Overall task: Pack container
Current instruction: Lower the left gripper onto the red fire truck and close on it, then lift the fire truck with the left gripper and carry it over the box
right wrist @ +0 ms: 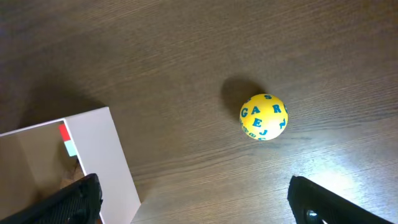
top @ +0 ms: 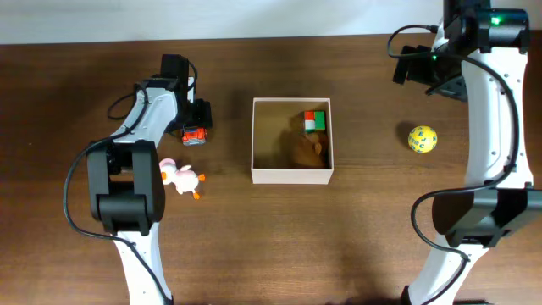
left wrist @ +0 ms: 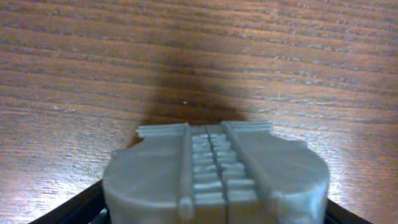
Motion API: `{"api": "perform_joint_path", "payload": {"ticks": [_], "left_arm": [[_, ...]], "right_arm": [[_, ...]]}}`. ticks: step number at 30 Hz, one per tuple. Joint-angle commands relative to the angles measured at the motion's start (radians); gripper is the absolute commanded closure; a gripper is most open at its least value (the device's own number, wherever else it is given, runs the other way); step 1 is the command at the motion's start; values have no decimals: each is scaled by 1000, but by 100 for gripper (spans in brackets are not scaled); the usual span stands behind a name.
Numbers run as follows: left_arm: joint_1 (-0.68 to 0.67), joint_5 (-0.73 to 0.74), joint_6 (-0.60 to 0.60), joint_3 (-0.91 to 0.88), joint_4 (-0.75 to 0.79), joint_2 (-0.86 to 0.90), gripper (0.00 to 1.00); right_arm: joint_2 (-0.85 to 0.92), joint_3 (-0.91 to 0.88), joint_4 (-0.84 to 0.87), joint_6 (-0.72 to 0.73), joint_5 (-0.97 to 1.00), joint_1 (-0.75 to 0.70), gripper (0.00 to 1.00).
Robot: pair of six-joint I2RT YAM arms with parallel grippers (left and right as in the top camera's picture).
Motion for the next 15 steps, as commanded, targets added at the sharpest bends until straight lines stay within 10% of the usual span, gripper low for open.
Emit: {"api": "perform_joint_path", "payload": {"ticks": [1, 15], "left_arm": [[-1, 5, 9, 22, -16, 11, 23], [-1, 5, 9, 179, -55, 11, 49]], "right_arm": [[-1, 16, 0, -6, 8, 0, 1], [-1, 16, 0, -6, 8, 0, 1]]}}
